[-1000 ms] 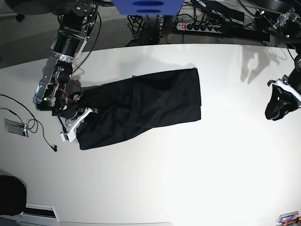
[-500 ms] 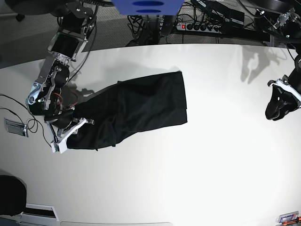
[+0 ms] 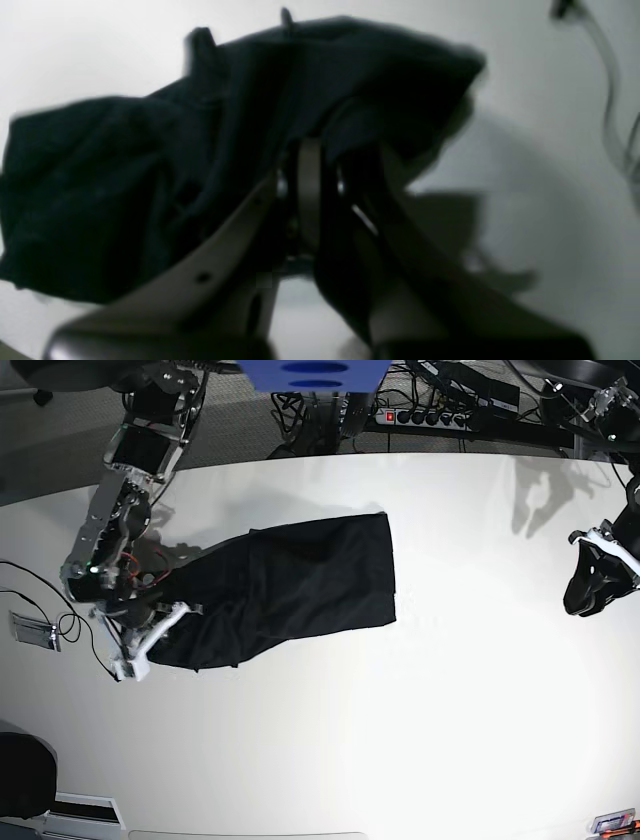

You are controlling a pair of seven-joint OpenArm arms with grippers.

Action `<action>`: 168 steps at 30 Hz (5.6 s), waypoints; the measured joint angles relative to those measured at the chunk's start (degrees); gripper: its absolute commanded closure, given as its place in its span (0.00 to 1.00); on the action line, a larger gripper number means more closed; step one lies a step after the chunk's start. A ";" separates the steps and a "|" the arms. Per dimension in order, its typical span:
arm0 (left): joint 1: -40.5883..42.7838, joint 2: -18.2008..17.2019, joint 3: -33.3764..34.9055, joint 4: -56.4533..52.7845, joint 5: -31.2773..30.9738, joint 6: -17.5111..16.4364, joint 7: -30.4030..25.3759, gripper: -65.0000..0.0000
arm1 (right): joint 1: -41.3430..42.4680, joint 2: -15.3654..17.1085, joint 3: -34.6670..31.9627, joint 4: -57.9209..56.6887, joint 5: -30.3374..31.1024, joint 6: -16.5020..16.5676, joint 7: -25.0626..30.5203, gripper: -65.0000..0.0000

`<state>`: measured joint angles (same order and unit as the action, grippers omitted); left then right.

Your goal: Fold the T-shirt properly

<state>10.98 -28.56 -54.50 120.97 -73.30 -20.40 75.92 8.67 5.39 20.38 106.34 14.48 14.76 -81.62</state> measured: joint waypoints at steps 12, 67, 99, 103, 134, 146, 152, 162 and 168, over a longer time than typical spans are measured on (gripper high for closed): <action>0.13 0.02 0.00 0.00 0.02 0.00 0.00 0.78 | -1.22 -2.75 -15.08 3.28 -15.21 -0.02 1.66 1.00; 0.15 -0.04 4.15 -0.07 0.44 -0.02 -0.04 0.78 | -13.31 -13.57 -60.08 4.48 -59.71 0.24 14.05 1.00; 0.02 -0.02 4.24 -0.15 0.46 0.00 -0.24 0.78 | -7.82 -6.38 -72.52 -7.02 -44.50 0.57 18.62 0.70; 0.00 -0.04 4.24 -0.17 0.63 0.00 -0.20 0.78 | -7.72 -6.49 -63.19 -4.74 -45.86 0.57 21.42 0.70; 0.17 -0.07 4.07 -0.17 0.61 0.00 3.41 0.78 | -7.72 -8.09 -53.37 2.93 -37.81 0.22 28.20 0.70; 0.17 -0.04 4.09 -0.17 0.39 0.00 3.41 0.78 | -7.69 -2.36 -51.49 2.78 -37.99 0.17 27.61 0.70; 0.15 -0.04 4.09 -0.17 0.44 0.00 3.43 0.78 | -7.54 -1.38 -51.80 2.78 -37.13 0.24 28.39 0.70; 0.15 0.00 4.09 -0.17 0.48 0.00 3.43 0.78 | -7.74 0.44 -51.82 1.81 -37.20 0.22 28.09 0.70; 0.13 -0.02 4.11 -0.17 0.39 0.00 3.41 0.78 | -7.69 0.17 -52.04 0.66 -36.89 0.26 28.33 1.00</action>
<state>11.11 -28.58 -50.39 120.79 -72.90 -20.40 79.33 0.97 5.56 -31.66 107.00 -22.41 15.03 -53.30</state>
